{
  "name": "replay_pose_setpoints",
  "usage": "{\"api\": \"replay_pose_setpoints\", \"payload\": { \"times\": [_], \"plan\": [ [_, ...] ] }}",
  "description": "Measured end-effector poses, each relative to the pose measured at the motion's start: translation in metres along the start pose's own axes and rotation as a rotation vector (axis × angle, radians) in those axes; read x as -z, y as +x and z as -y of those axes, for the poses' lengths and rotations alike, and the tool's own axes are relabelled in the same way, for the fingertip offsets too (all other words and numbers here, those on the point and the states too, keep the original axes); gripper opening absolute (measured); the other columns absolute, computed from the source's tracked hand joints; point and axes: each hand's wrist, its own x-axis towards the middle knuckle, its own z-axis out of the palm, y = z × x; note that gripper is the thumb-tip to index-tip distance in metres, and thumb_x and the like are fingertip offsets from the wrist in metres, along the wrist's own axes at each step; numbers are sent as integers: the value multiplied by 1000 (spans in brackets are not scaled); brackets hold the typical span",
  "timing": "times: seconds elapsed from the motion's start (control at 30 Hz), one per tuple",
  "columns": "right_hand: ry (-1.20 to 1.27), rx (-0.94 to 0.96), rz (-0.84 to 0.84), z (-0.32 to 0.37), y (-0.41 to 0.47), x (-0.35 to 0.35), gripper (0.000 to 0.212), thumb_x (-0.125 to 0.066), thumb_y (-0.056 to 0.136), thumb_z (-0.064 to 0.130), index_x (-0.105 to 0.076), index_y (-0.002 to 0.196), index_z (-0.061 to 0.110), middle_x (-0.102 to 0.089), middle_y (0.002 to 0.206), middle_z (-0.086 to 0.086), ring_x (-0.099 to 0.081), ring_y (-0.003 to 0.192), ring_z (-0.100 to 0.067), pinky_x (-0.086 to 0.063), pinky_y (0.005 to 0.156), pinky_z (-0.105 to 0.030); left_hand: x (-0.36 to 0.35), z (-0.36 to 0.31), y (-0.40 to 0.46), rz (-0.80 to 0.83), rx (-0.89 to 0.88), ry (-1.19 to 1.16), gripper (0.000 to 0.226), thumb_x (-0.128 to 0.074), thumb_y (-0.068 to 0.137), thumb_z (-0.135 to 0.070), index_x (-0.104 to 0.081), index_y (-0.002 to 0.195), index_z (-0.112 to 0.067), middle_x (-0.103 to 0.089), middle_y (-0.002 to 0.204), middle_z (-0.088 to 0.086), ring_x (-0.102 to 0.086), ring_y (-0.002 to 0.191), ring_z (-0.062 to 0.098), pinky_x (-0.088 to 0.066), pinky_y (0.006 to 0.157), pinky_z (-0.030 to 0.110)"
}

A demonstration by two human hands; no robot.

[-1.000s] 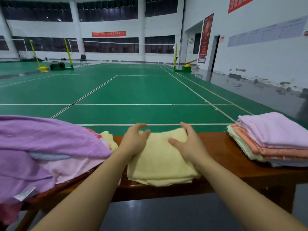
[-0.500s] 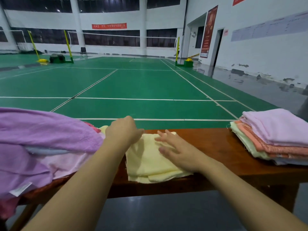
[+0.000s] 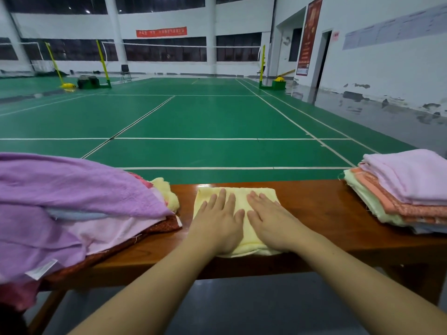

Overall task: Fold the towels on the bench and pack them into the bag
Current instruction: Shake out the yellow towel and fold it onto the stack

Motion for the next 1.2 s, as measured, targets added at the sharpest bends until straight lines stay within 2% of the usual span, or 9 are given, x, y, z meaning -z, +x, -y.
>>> {"api": "replay_pose_setpoints", "payload": {
  "times": [0.13, 0.23, 0.3, 0.47, 0.6, 0.77, 0.9, 1.03, 1.2],
  "plan": [
    [-1, -24, -7, -1, 3, 5, 59, -25, 107, 47, -16, 161, 25, -12, 168, 6, -11, 155, -13, -14, 126, -40, 2, 7, 7, 23, -40, 0, 65, -10, 107, -51, 3, 162, -21, 14, 169, 2, 11, 156, 19, 4, 126, 40],
    [-14, -10, -214, -4, 12, 18, 48, -35, 104, 44, -43, 148, 26, -50, 149, 4, -44, 137, -20, -34, 114, -41, 5, 9, 9, 3, -65, -31, 64, -13, 107, -51, -1, 163, -23, 10, 170, 1, 8, 156, 18, 3, 125, 38],
    [83, 70, -350, -4, 20, 24, 38, -39, 105, 37, -51, 139, 25, -60, 134, 6, -50, 127, -17, -35, 111, -39, 11, 8, 5, -22, -67, -93, 63, -19, 107, -50, -5, 163, -23, 5, 170, 2, 2, 156, 19, 0, 125, 38],
    [275, 167, -131, -14, 32, 19, 24, -41, 105, 43, -58, 123, 40, -53, 139, 21, -43, 133, -9, -26, 119, -46, 28, -2, -17, -4, 32, 13, 74, -26, 99, -68, -19, 157, -23, -16, 164, 9, -14, 149, 31, -16, 120, 51],
    [167, 150, -62, -16, 27, 22, 36, -40, 103, 52, -53, 136, 43, -42, 151, 19, -36, 139, -10, -24, 119, -46, 31, -10, -28, 131, 68, 93, 97, -29, 86, -85, -12, 156, -20, -13, 161, 12, -12, 148, 36, -22, 117, 57],
    [-79, 43, -44, -17, 11, 29, 58, -29, 98, 69, -37, 150, 45, -36, 153, 14, -33, 139, -16, -30, 113, -46, 42, 3, -24, 83, 142, 143, 96, -45, 86, -80, -14, 155, -21, -19, 157, 16, -21, 143, 38, -25, 115, 54],
    [-105, -146, -37, -15, -6, 35, 62, -23, 96, 73, -42, 146, 42, -40, 133, 1, -43, 124, -24, -44, 98, -47, 49, 24, -15, -117, 260, 90, 73, -61, 91, -58, -29, 144, -19, -32, 142, 14, -32, 134, 34, -34, 108, 48],
    [16, -247, -98, -14, -11, 35, 54, -28, 101, 65, -42, 144, 37, -40, 130, -5, -52, 119, -30, -46, 99, -47, 42, 32, -5, -270, 338, -62, 43, -47, 102, -43, -45, 129, -9, -51, 132, 18, -53, 118, 36, -44, 96, 45],
    [232, -292, -183, -23, 2, 24, 49, -42, 99, 59, -38, 144, 41, -51, 138, -7, -49, 127, -32, -44, 103, -46, 32, 16, 6, -178, 434, -65, 75, -33, 98, -68, -55, 131, -5, -58, 131, 20, -56, 117, 35, -45, 96, 43]
  ]
}}
